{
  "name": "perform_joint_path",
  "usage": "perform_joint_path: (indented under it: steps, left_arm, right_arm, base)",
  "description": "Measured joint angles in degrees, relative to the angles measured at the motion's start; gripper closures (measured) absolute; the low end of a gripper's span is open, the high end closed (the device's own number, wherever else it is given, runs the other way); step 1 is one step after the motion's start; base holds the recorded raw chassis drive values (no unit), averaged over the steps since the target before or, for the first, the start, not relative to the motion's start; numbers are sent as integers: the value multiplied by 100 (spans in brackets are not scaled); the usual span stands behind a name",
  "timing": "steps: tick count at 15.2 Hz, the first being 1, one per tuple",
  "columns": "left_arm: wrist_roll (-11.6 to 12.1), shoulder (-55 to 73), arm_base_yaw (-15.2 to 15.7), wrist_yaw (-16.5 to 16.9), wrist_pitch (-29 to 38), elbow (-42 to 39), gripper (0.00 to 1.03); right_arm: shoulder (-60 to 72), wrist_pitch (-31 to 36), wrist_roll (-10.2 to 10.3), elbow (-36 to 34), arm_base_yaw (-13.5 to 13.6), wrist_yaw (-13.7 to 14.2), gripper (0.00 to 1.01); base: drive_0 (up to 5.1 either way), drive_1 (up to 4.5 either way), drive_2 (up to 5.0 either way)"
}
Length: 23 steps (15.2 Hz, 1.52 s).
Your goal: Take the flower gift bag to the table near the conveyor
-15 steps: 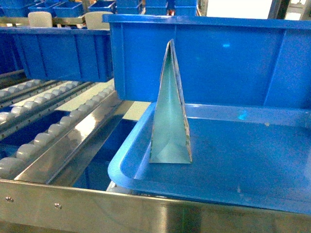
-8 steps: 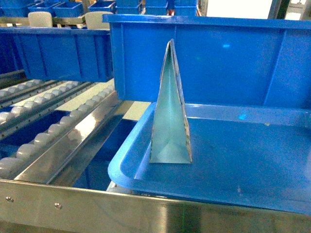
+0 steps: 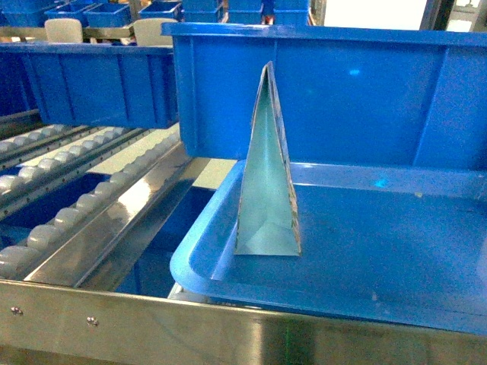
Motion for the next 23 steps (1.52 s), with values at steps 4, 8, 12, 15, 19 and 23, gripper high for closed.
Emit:
perform_joint_path:
  steps: [4,8,12,15,19,23]
  left_arm:
    - [4,835,-763,-291,-588,1023,5]
    - [313,1119,-1569,-1016,-933,1176,5]
    - [400,1298,-1950,-1508,-1156,1196,5]
    - [389,1563,-2142,-1714,-1217,1196,5]
    - [304,1961,-2275,-1567,-1432,1259,5]
    - [192,2111,-2260,-1311,-1488,1292,5]
  right_arm:
    - [0,0,0,0,0,0,99]
    - [0,0,0,0,0,0,99]
    - [0,0,0,-2,0,0,99]
    - [0,0,0,-2,0,0,99]
    - [0,0,0,-2,0,0,99]
    - [0,0,0,-2,0,0,99]
  base:
    - [0,0,0]
    - [0,0,0]
    - [0,0,0]
    - [0,0,0]
    - [0,0,0]
    - [0,0,0]
